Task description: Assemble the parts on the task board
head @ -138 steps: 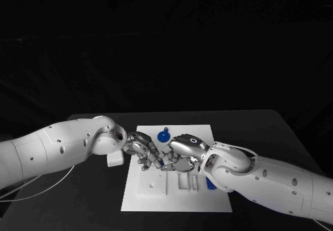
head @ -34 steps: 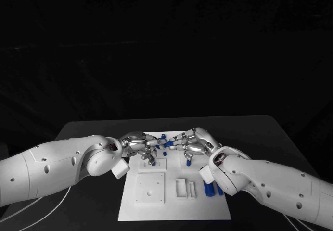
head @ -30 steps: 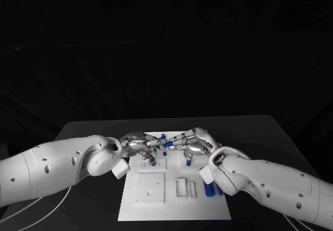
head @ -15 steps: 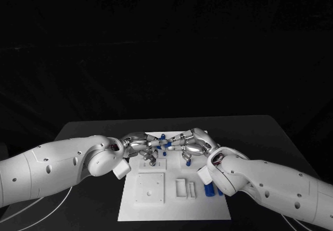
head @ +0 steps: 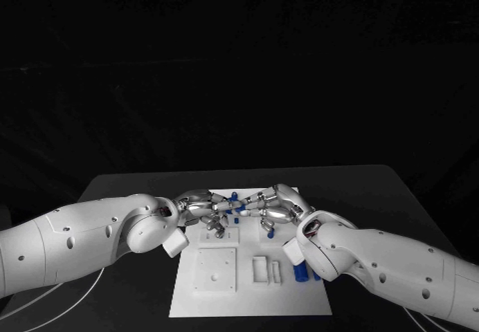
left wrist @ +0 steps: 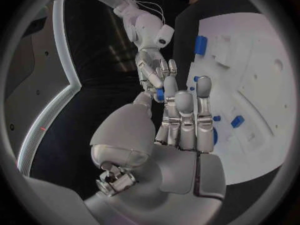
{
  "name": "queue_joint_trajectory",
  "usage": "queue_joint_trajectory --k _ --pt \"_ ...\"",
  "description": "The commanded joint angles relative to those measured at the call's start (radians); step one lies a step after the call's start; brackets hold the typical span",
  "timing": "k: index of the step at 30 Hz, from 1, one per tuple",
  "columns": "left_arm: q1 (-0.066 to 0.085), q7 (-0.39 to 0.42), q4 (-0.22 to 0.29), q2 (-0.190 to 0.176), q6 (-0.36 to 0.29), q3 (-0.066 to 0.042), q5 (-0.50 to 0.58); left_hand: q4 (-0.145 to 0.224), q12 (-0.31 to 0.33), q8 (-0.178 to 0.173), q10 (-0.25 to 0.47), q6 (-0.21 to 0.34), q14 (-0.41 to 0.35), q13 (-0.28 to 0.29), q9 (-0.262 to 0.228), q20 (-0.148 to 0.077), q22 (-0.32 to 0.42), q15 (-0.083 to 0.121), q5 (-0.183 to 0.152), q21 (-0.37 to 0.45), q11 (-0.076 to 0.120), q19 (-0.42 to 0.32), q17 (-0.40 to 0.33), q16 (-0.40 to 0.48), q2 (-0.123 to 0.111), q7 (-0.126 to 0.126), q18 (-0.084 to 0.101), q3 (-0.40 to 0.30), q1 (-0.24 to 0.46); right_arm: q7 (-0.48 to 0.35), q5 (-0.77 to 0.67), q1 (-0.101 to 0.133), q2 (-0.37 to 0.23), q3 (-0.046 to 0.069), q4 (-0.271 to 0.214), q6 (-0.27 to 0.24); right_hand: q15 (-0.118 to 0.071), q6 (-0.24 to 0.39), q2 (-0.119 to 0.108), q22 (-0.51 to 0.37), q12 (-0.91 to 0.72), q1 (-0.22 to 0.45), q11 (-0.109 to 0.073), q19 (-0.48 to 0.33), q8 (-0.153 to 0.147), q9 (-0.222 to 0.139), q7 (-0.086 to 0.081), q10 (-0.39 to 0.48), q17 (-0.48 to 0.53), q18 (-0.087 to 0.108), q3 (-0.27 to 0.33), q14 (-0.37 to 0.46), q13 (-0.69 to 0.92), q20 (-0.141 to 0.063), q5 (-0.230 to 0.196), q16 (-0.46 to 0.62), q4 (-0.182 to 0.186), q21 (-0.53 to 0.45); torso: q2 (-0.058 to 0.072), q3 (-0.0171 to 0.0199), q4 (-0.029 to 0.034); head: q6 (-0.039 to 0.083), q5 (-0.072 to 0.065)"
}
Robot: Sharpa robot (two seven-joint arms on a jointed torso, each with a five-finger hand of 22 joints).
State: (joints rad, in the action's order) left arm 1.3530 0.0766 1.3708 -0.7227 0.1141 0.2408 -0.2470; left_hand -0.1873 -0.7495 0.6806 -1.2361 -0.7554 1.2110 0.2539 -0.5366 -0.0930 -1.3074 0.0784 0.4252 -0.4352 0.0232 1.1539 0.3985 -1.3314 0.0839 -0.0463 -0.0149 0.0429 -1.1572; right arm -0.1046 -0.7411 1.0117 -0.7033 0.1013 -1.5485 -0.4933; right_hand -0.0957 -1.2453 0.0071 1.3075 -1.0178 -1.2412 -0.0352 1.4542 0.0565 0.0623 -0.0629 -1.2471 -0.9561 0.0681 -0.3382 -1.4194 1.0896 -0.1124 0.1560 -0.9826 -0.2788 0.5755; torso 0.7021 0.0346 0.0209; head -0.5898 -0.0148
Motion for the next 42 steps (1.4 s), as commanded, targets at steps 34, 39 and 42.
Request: queue_joint_trajectory --k 34,39,42 --pt "0.000 0.025 -0.005 0.009 0.023 -0.001 0.064 0.270 0.081 -0.070 -0.062 -0.103 -0.001 -0.031 -0.025 -0.014 -0.021 0.011 0.068 -0.040 0.014 -0.023 0.019 -0.006 0.082 0.015 0.002 -0.198 -0.026 0.034 -0.008 -0.001 0.006 0.000 0.012 0.055 0.002 -0.029 0.011 0.057 0.000 -0.003 0.001 -0.013 0.007 0.003 0.006 0.003 0.005 0.007 0.003 0.008 0.002 0.000 -0.001 0.006 0.002 -0.021 0.000 -0.0001 0.0005 -0.006 -0.001" --pt "0.000 0.026 -0.005 0.010 0.010 -0.001 0.081 0.294 0.112 -0.154 -0.095 -0.182 0.004 -0.036 -0.030 -0.018 -0.022 0.015 0.078 -0.049 0.016 -0.024 0.024 -0.006 0.089 0.022 0.004 -0.216 0.000 0.039 -0.010 -0.001 0.006 0.000 0.016 0.053 0.003 -0.025 0.013 0.054 0.009 -0.004 0.002 -0.016 0.006 0.003 0.004 0.011 0.008 0.008 0.006 0.010 -0.005 0.001 -0.014 0.009 0.002 -0.032 0.000 -0.0001 0.0000 -0.008 0.000" --pt "0.000 0.025 -0.006 0.010 -0.003 -0.001 0.088 0.309 0.123 -0.178 -0.109 -0.207 0.009 -0.037 -0.039 -0.020 -0.021 0.018 0.092 -0.052 0.022 -0.023 0.026 -0.007 0.087 0.026 0.004 -0.218 0.007 0.042 -0.011 -0.001 0.006 0.000 0.018 0.049 0.004 -0.019 0.012 0.052 0.019 -0.006 0.003 -0.019 0.006 0.002 0.003 0.020 0.012 0.010 0.009 0.013 -0.013 0.002 -0.016 0.014 0.002 -0.046 -0.001 0.0001 0.0001 -0.006 0.000"
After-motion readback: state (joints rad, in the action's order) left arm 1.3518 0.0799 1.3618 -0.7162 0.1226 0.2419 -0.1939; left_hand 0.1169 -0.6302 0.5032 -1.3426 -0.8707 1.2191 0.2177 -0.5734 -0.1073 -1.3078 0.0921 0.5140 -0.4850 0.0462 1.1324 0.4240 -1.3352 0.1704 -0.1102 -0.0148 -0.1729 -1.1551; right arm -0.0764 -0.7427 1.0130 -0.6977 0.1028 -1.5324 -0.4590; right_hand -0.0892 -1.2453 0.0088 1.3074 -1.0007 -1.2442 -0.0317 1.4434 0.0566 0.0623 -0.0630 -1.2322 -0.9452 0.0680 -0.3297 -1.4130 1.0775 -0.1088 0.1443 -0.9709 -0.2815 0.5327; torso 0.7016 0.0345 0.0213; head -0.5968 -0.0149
